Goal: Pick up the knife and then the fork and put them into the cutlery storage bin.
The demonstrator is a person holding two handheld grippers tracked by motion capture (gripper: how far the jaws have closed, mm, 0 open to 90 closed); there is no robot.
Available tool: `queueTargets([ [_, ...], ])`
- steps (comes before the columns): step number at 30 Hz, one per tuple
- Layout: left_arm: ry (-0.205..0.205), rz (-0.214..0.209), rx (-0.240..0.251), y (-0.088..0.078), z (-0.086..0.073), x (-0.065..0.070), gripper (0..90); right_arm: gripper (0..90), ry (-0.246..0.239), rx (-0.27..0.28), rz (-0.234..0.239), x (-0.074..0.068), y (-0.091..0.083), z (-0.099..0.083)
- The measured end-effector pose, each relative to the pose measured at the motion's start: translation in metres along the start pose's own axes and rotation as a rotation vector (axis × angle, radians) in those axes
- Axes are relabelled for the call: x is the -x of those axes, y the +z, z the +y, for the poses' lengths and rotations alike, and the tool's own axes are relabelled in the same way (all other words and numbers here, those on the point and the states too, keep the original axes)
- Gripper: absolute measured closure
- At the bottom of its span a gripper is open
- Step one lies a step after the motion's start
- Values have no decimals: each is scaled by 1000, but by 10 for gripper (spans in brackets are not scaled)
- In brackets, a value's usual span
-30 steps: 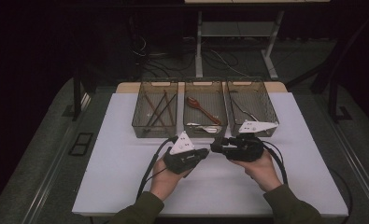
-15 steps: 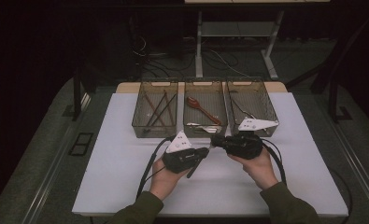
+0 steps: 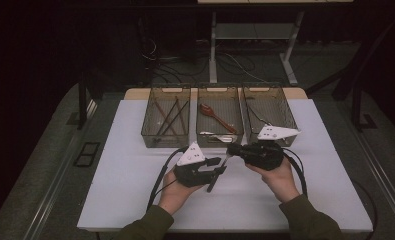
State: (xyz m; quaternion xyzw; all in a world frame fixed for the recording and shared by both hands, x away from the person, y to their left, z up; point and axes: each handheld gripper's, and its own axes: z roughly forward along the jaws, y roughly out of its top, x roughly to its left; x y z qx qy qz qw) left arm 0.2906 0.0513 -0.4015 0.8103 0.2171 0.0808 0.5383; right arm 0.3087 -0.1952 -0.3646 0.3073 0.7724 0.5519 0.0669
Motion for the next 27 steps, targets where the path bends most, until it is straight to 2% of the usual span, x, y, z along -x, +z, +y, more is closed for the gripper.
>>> queueTargets([
  [7, 26, 0, -3, -8, -7, -5, 503, 866, 5, 0, -24, 6, -7, -1],
  [15, 45, 10, -31, -30, -22, -17, 389, 867, 21, 7, -57, 15, -18, -3],
  [22, -2, 23, -25, -55, -37, -29, 303, 867, 19, 19, -97, 24, -29, -3],
  [27, -9, 20, -44, -71, -50, -32, 241, 867, 33, 28, -121, 30, -35, -2],
])
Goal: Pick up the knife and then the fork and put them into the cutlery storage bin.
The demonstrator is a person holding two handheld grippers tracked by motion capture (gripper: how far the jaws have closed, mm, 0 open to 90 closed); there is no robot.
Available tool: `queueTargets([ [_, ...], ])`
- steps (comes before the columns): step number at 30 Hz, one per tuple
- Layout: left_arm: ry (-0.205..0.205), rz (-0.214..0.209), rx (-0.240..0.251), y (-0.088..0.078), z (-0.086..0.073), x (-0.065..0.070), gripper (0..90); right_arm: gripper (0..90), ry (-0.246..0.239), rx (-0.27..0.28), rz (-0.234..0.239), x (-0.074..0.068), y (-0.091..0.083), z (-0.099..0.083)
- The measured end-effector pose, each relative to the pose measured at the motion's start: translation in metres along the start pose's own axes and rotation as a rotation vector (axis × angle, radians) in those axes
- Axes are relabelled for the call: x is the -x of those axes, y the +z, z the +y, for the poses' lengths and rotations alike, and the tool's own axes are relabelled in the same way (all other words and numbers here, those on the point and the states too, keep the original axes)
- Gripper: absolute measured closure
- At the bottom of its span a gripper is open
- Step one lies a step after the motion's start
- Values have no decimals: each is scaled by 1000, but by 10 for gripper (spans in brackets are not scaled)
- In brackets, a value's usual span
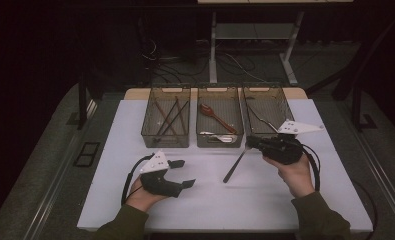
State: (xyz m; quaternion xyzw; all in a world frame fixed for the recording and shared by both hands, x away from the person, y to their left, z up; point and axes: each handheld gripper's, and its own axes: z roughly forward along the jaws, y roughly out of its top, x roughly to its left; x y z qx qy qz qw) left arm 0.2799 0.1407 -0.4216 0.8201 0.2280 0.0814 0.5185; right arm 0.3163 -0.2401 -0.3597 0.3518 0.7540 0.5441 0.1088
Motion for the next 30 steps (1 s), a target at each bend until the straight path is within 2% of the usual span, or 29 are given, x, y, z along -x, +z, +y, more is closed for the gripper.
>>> queueTargets([
  [4, -5, 14, -4, -9, -10, 0, 187, 868, 2, 3, -14, 4, -4, 3],
  [9, -11, 25, -22, -11, -17, -1, 113, 868, 6, 10, -42, 12, -10, 9],
  [12, -15, 22, -17, -14, -19, -1, 95, 867, 17, 22, -61, 20, -15, 13],
  [16, -21, 34, -34, -15, -22, -1, 23, 868, 28, 33, -84, 30, -20, 20],
  [26, -30, 54, -49, -12, -22, 0, 0, 868, 55, 70, -167, 56, -38, 49],
  [30, -37, 51, -52, -11, -22, -1, 0, 868, 60, 81, -219, 70, -45, 63],
])
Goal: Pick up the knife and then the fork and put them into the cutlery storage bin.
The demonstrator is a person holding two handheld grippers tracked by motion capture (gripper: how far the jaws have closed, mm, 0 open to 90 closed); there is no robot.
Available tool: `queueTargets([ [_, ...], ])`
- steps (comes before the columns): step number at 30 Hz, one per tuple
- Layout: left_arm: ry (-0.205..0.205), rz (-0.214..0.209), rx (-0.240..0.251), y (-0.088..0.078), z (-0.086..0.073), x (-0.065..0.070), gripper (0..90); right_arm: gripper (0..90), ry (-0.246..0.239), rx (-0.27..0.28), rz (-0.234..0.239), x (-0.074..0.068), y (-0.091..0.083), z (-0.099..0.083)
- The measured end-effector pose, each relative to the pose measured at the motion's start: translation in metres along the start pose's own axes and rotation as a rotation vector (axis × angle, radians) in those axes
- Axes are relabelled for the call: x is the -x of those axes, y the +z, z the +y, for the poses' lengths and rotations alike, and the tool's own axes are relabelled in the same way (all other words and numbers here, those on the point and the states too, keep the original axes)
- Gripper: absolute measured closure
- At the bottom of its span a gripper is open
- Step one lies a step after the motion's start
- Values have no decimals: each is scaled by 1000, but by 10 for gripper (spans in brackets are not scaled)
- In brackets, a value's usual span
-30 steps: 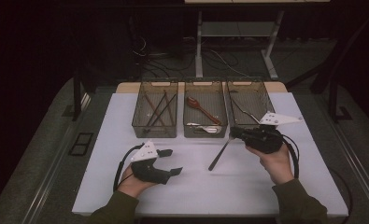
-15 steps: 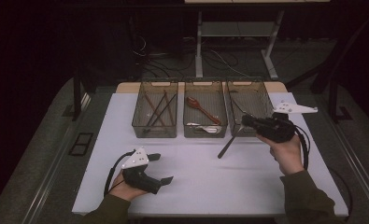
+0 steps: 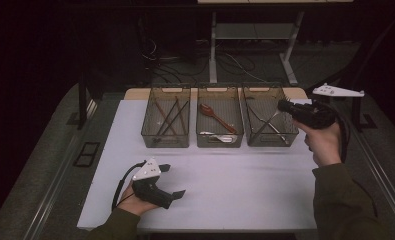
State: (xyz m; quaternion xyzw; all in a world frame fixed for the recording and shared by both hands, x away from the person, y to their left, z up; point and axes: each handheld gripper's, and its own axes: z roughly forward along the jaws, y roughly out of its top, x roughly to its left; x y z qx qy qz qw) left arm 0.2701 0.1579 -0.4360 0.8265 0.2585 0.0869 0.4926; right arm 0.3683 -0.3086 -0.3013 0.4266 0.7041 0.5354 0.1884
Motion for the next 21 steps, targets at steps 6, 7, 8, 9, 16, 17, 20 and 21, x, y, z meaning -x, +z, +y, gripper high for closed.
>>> queueTargets([
  [6, 3, -5, -8, 0, 0, 1, 0, 868, 7, 5, -63, 18, -1, 18],
  [7, 5, -5, -10, 0, 0, 1, 0, 868, 13, 3, -72, 21, 0, 21],
  [8, 4, -6, -10, 0, 0, 1, 0, 868, 17, 3, -76, 23, 0, 22],
  [9, 4, -9, -11, 1, 0, 1, 0, 868, 23, 3, -79, 25, 1, 24],
  [16, 13, -16, -16, 2, 1, 1, 0, 868, 31, -25, -163, 42, 14, 31],
  [17, 9, -17, -13, 2, 0, 1, 0, 868, 48, -27, -170, 46, 17, 29],
  [20, 7, -23, -11, 4, 0, 2, 0, 868, 78, -45, -179, 54, 25, 24],
  [21, 6, -26, -13, 4, 0, 3, 0, 869, 81, -59, -184, 55, 29, 21],
])
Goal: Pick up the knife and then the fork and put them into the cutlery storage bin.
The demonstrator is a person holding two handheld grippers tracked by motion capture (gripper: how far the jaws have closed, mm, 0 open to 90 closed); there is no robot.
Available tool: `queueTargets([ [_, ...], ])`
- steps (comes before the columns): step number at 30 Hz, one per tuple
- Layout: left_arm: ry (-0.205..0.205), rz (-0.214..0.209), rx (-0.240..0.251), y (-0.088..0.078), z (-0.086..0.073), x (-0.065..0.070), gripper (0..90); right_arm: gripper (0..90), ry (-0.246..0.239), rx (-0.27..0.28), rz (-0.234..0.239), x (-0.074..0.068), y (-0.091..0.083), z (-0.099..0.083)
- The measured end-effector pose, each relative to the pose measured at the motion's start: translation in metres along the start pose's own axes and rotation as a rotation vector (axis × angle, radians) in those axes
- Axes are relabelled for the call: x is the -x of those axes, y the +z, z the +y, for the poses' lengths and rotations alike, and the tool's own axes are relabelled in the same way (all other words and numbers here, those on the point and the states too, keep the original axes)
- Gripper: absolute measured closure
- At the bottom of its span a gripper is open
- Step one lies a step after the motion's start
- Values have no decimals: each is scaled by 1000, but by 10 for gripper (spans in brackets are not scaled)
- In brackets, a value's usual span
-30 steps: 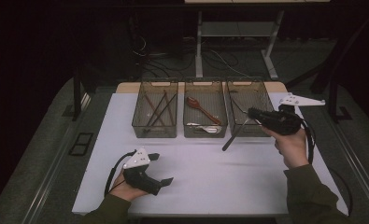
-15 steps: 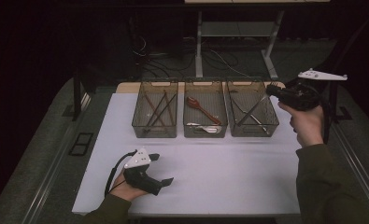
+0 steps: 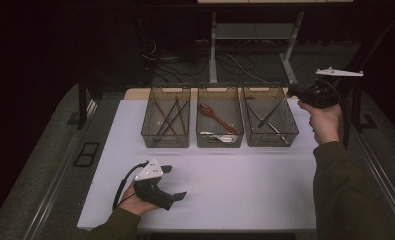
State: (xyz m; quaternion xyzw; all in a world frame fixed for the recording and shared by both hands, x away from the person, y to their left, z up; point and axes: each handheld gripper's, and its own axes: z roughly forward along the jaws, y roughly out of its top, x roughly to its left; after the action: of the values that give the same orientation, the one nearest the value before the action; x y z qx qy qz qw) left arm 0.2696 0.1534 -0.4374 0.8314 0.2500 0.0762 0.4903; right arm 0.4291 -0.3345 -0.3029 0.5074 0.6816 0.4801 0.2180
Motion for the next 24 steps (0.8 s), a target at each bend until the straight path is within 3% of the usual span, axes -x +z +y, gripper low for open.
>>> queueTargets([
  [8, 11, -3, 0, 0, 1, 1, 0, 868, -13, -106, -20, -1, 29, -18],
  [16, 11, -5, 0, 0, 0, 1, 0, 868, 8, -167, 18, -1, 41, -31],
  [20, 8, -5, -2, 1, 0, 1, 0, 867, 33, -171, 38, 0, 45, -35],
  [24, 5, -7, -7, 1, 0, 1, 0, 862, 43, -167, 25, 1, 49, -37],
])
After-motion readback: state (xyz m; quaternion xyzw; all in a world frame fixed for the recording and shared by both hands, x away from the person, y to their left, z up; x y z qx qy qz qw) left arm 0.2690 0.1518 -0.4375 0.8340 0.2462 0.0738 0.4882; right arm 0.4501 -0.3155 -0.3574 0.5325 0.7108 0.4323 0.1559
